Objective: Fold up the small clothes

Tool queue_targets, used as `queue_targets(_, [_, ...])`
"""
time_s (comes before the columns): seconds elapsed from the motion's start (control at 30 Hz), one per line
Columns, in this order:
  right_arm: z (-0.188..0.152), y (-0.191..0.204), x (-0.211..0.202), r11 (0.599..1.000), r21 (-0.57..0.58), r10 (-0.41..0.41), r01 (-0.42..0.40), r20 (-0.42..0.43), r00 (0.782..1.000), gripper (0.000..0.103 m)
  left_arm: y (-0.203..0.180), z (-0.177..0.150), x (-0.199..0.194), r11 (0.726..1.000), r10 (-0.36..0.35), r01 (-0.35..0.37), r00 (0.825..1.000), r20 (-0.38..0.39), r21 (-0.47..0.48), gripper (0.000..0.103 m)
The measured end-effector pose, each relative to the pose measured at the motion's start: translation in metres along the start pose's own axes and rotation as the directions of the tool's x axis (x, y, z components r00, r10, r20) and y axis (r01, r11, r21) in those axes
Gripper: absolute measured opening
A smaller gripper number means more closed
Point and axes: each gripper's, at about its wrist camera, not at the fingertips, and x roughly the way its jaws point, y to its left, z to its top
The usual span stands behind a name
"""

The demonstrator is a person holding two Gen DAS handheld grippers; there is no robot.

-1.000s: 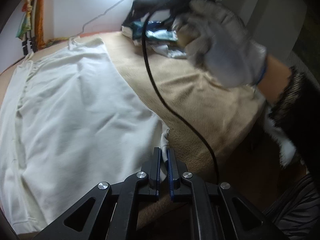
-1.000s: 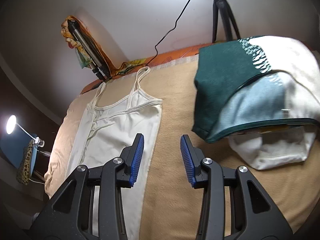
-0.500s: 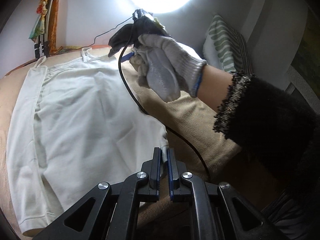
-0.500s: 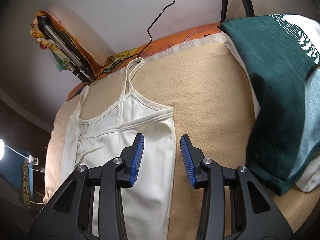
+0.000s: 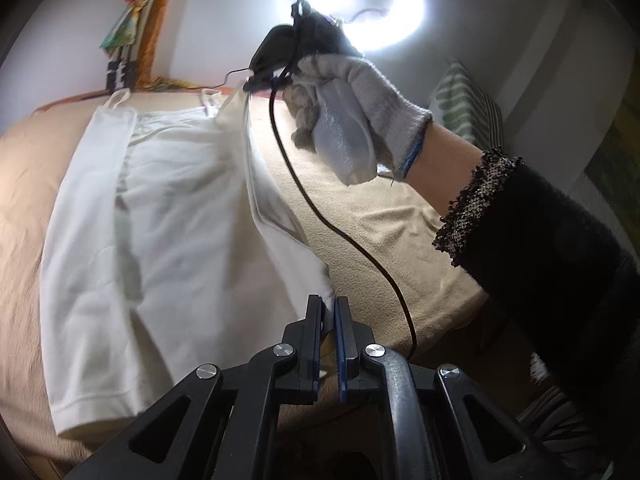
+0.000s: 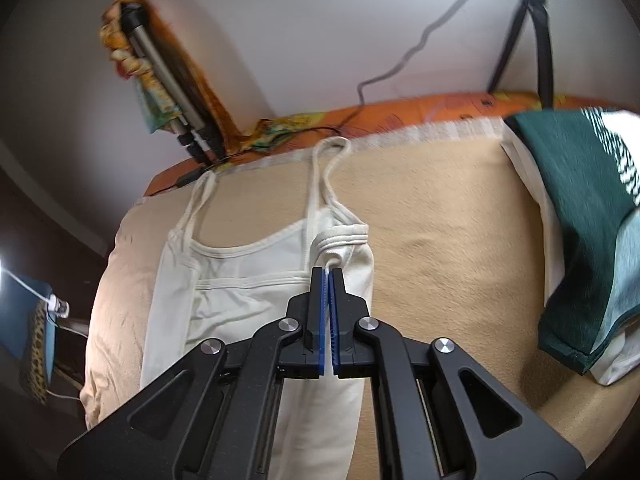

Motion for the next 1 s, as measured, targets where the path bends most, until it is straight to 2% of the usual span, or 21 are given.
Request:
queue_targets(0.17, [0.001, 0.039, 0.009, 0.998, -0.063, -0.002, 0.001, -0.008, 1.000, 0.003, 0.015, -0.006, -0.008, 0.998, -0.006, 0.005, 1.000, -0.007, -0.058, 0.003])
queue_targets(0.5, [-0.010, 0.093, 0.057, 0.991, -0.134, 0.004, -0.014, -0.075, 0.997, 0.003, 0.057, -0.028, -0.012, 0.983, 0.063, -0.069, 0.997, -0.044, -0.171, 0.003])
queue_targets(0.6, [-0.010, 0.102, 0.069, 0.991, -0.134, 0.014, -0.026, -0.085, 0.996, 0.003, 0.058, -0.032, -0.013, 0.982, 0.070, -0.077, 0.996, -0.050, -0.170, 0.003])
queue_targets(0.77, [-0.014, 0.116, 0.078, 0.980, -0.197, -0.041, 0.022, -0.093, 0.995, 0.004, 0.051, -0.033, -0.015, 0.987, 0.078, -0.084, 0.996, -0.050, -0.139, 0.004])
queue_targets(0.8, [-0.014, 0.116, 0.079, 0.977, -0.210, -0.069, 0.048, -0.096, 0.993, 0.009, 0.050, -0.034, -0.015, 0.986, 0.081, -0.087, 0.995, -0.050, -0.139, 0.004])
queue_targets(0.83, [-0.014, 0.114, 0.080, 0.975, -0.213, -0.085, 0.061, -0.102, 0.991, 0.023, 0.051, -0.033, -0.015, 0.986, 0.082, -0.089, 0.995, -0.053, -0.142, 0.004])
queue_targets(0.9, [-0.013, 0.107, 0.079, 0.976, -0.203, -0.104, 0.082, -0.100, 0.990, 0.041, 0.051, -0.032, -0.014, 0.985, 0.082, -0.089, 0.995, -0.057, -0.148, 0.004])
queue_targets(1.0, [-0.015, 0.101, 0.081, 0.968, -0.226, -0.138, 0.110, -0.112, 0.984, 0.041, 0.051, -0.027, -0.011, 0.985, 0.084, -0.092, 0.995, -0.058, -0.145, 0.004])
